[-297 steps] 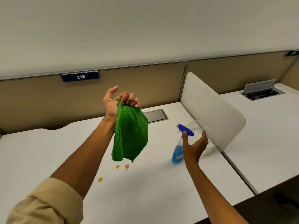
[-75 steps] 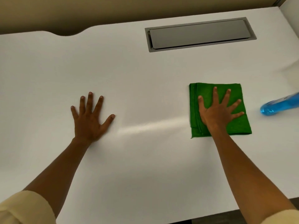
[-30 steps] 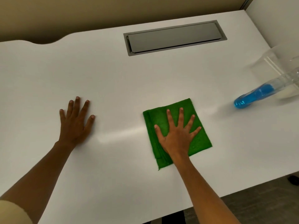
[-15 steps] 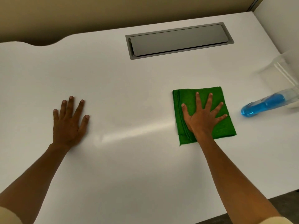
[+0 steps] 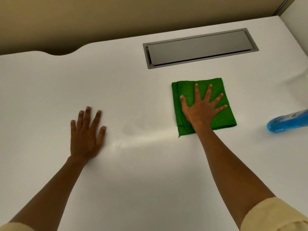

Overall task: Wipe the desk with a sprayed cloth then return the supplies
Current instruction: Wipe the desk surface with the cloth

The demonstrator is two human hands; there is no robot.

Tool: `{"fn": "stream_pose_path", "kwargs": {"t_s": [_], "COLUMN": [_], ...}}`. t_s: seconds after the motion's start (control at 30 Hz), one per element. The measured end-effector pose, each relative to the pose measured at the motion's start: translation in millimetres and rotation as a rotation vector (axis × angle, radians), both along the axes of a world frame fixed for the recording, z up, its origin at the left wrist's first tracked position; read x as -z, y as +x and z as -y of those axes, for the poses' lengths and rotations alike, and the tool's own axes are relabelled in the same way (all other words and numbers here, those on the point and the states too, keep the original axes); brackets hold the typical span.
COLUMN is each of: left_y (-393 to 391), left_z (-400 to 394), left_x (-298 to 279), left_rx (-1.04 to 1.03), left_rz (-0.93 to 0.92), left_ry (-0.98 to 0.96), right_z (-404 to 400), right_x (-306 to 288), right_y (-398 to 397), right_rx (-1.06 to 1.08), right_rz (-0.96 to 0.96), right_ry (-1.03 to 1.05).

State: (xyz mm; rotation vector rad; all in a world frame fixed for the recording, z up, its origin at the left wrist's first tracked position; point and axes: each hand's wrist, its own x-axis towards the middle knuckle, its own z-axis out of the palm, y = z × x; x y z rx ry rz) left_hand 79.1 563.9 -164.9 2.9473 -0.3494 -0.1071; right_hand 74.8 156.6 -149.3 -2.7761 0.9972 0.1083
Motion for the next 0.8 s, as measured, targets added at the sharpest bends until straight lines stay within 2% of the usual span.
{"fn": "stream_pose_path", "kwargs": {"t_s": [0.2, 0.4, 0.8], "left_y": [2.0, 0.5, -3.0], "left_z": [-0.8, 0.2, -0.6], "left_x": [0.5, -2.3, -7.5], "left_rx": [0.005, -0.008, 0.008], "left_rz": [0.006, 0.007, 0.020], "left_ry": [-0.020, -0.054, -0.147], "right_z": [-79.1, -155.3, -206.3], "right_x": [-1.6, -1.1, 2.0], "right_y": [23.5, 9.8, -53.9], "right_rx": [-0.205, -0.381, -0.530], "right_rz": [0.005, 0.050, 0.110], "right_ry": [0.009, 0.033, 0.008]}}
